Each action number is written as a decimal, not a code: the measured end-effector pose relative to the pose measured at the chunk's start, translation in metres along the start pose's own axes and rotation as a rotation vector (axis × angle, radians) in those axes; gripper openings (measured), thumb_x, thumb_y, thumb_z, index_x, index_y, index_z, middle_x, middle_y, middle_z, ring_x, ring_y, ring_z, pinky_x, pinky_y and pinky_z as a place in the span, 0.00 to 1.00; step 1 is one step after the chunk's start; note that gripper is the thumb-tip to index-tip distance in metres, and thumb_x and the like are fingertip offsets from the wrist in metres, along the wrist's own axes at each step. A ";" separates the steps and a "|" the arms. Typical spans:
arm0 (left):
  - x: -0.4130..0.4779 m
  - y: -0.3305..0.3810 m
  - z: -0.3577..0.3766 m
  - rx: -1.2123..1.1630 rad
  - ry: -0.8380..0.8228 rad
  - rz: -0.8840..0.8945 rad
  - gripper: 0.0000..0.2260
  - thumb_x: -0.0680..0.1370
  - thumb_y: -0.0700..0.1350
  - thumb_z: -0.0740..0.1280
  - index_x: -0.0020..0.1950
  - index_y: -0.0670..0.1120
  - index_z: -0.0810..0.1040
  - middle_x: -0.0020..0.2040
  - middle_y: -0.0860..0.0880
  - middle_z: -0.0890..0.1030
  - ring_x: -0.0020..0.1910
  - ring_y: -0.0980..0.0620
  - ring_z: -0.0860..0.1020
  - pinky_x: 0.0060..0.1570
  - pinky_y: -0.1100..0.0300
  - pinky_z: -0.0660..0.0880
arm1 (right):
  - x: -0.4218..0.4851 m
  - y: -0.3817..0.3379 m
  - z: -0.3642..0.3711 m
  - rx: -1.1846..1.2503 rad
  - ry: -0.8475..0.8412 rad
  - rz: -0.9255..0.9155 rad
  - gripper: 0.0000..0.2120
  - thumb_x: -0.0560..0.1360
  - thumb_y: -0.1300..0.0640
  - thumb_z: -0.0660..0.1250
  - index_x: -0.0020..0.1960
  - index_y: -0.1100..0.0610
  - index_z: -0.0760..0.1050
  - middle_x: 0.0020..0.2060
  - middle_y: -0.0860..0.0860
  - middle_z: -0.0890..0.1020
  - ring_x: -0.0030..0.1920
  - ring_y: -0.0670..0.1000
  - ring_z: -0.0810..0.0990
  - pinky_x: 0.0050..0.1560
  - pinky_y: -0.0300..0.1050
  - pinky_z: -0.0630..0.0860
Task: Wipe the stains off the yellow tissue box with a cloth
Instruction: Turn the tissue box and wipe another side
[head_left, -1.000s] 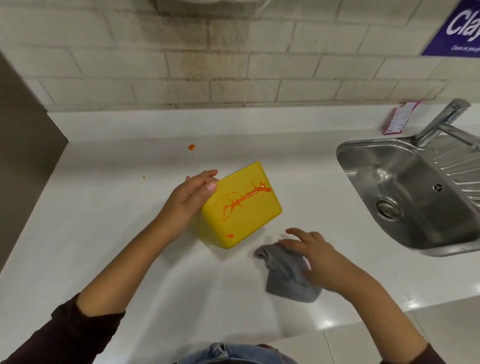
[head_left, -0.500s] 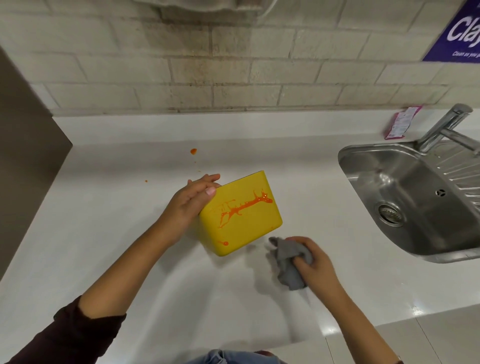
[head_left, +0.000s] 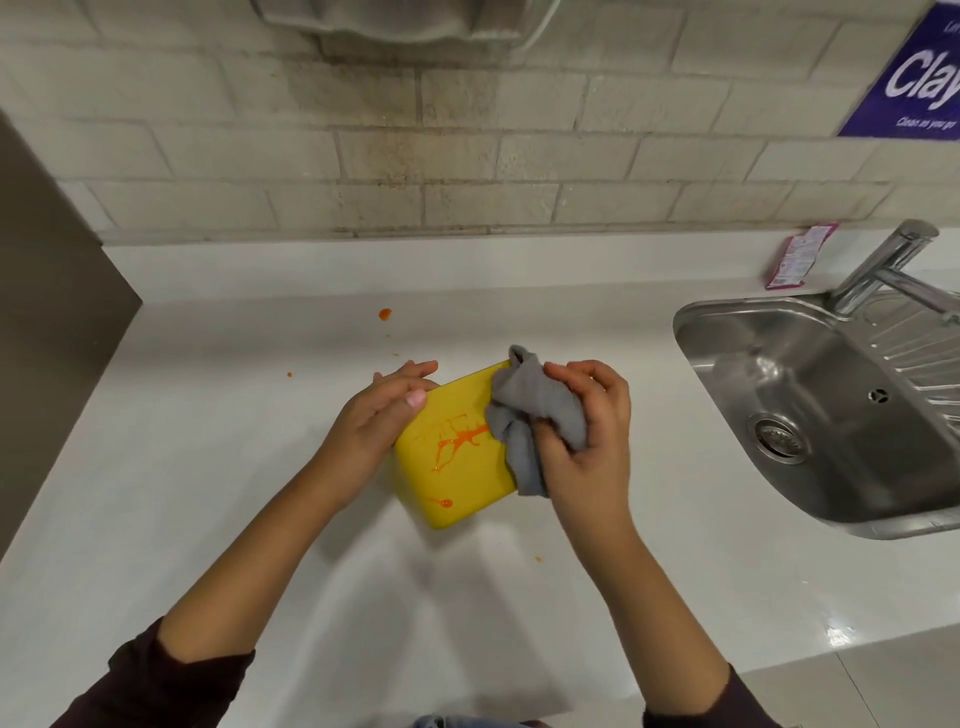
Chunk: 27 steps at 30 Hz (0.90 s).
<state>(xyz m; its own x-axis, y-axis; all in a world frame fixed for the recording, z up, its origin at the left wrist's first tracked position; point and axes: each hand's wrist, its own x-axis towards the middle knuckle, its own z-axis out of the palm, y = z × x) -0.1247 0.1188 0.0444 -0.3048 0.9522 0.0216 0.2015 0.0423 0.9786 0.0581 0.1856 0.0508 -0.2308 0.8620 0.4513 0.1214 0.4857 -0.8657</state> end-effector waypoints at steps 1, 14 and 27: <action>0.000 0.000 0.000 0.003 -0.001 0.002 0.11 0.72 0.54 0.57 0.50 0.57 0.76 0.62 0.60 0.74 0.70 0.58 0.65 0.74 0.45 0.52 | -0.002 0.004 0.003 -0.069 -0.019 -0.051 0.19 0.68 0.69 0.63 0.58 0.59 0.75 0.59 0.54 0.69 0.57 0.38 0.70 0.57 0.28 0.66; 0.001 0.002 0.001 -0.029 0.025 -0.014 0.14 0.68 0.59 0.59 0.49 0.59 0.76 0.62 0.59 0.73 0.71 0.56 0.64 0.74 0.44 0.53 | -0.003 0.013 0.009 -0.308 -0.082 -0.216 0.16 0.76 0.55 0.61 0.61 0.57 0.77 0.50 0.54 0.75 0.50 0.45 0.72 0.50 0.37 0.71; 0.008 0.006 0.000 -0.051 0.039 -0.043 0.11 0.71 0.53 0.55 0.48 0.61 0.75 0.66 0.56 0.71 0.73 0.56 0.61 0.73 0.52 0.57 | 0.000 0.013 0.012 -0.425 -0.020 -0.233 0.16 0.73 0.50 0.66 0.53 0.60 0.81 0.44 0.57 0.76 0.45 0.52 0.71 0.47 0.42 0.69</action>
<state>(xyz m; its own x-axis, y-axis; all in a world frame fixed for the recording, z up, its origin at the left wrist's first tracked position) -0.1261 0.1267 0.0504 -0.3483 0.9373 -0.0139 0.1397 0.0666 0.9880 0.0486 0.1899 0.0367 -0.3166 0.7220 0.6152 0.4471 0.6856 -0.5746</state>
